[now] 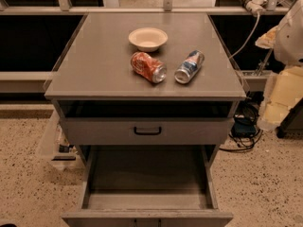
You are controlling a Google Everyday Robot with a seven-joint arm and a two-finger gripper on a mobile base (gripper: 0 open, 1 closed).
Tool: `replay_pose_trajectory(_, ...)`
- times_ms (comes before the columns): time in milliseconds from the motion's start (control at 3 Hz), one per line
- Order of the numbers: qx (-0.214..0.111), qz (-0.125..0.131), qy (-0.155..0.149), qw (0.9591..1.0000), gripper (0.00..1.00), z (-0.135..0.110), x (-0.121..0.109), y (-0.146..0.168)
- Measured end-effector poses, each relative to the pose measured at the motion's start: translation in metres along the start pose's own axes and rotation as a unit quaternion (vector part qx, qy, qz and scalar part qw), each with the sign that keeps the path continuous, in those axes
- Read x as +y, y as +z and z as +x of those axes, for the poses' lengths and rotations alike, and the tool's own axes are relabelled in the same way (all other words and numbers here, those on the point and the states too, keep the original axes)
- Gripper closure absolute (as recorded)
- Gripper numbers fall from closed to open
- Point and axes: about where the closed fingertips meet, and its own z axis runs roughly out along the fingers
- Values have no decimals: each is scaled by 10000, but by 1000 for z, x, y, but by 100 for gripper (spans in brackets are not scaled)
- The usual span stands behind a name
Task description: Place coke can into middle drawer
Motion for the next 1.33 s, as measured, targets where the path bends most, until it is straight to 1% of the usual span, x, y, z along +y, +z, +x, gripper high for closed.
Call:
replay_pose_trajectory(333, 0, 0, 0, 10000, 0, 0, 0, 0)
replay_pose_trajectory(667, -84, 34, -96, 9999, 0, -10, -9, 5)
replay_pose_trajectory(1000, -313, -39, -145, 9994, 0, -35, -40, 31)
replay_pose_trajectory(1333, -312, -35, -145, 9994, 0, -34, -40, 30)
